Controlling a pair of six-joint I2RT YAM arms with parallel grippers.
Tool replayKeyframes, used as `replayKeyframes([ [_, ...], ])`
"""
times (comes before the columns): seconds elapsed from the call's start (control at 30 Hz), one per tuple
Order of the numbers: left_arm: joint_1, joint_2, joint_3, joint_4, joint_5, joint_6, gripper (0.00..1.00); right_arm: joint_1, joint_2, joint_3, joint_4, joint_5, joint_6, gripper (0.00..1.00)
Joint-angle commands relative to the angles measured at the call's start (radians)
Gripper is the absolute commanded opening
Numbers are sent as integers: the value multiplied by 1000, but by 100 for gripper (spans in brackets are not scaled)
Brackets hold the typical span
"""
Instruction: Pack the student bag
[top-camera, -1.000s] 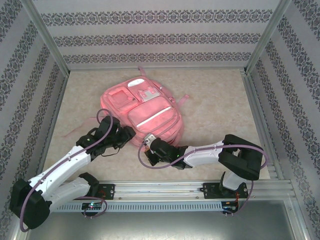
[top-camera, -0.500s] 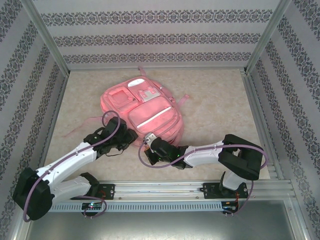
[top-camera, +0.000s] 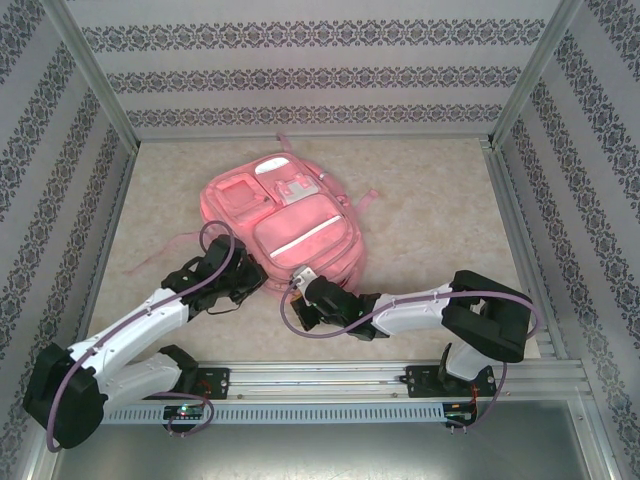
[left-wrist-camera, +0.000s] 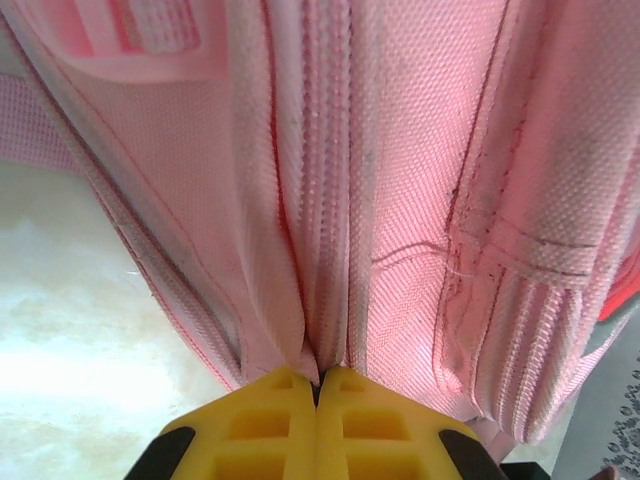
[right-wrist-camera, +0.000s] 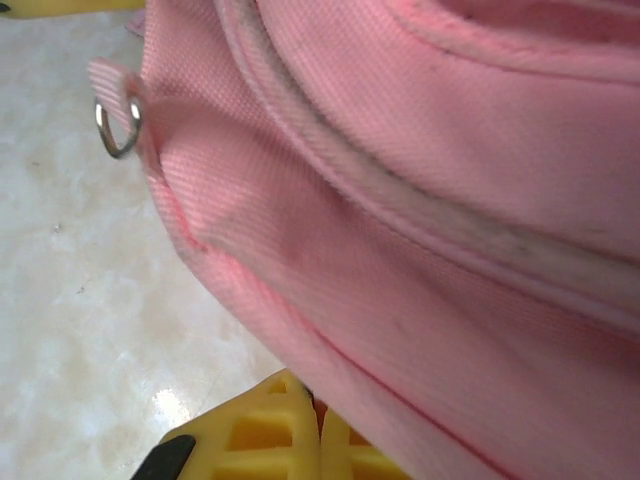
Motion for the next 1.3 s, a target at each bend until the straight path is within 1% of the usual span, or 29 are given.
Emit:
replayKeyframes([
  [0.0,54,-12,35,-121,-57,100,2,-19,-18,-29,-13,33,7,0],
  [0.1,92,-17,54,-167,-58,147,2,-19,-27,-29,-14,33,6,0],
  [0.27,119,-23,88,-224,-77,200,4,-19,-23,-6,-26,6,-6,0],
  [0.3,122,-27,86,-227,-78,199,7,-19,-18,1,-31,-3,-7,0],
  [0.33,124,-34,82,-224,-67,197,14,-19,-12,9,-35,-8,-7,0],
  [0.4,124,-48,66,-190,-30,191,32,-19,-1,21,-33,-22,-7,0],
  [0.43,124,-54,61,-188,-17,174,36,-17,5,25,-34,-25,-7,0],
  [0.53,103,-85,31,-163,12,105,42,-15,19,39,-35,-32,-8,0],
  [0.67,27,-107,-11,-98,15,-9,47,-13,29,45,-27,-28,-5,0],
  [0.77,-45,-82,-25,-24,-8,-65,47,-13,32,48,-25,-29,-2,0],
  [0.83,-78,-53,-18,8,-23,-79,47,-13,32,49,-25,-29,-1,0],
  [1.0,-104,11,-6,71,-43,-84,47,-13,26,42,-24,-30,4,0],
  [1.1,-107,40,-22,97,-48,-87,41,-13,19,33,-23,-24,5,0],
  [1.2,-106,53,-50,110,-65,-91,31,-13,12,24,-21,-12,7,0],
  [1.27,-106,44,-49,65,-96,-73,24,-13,8,17,-23,-2,10,0],
])
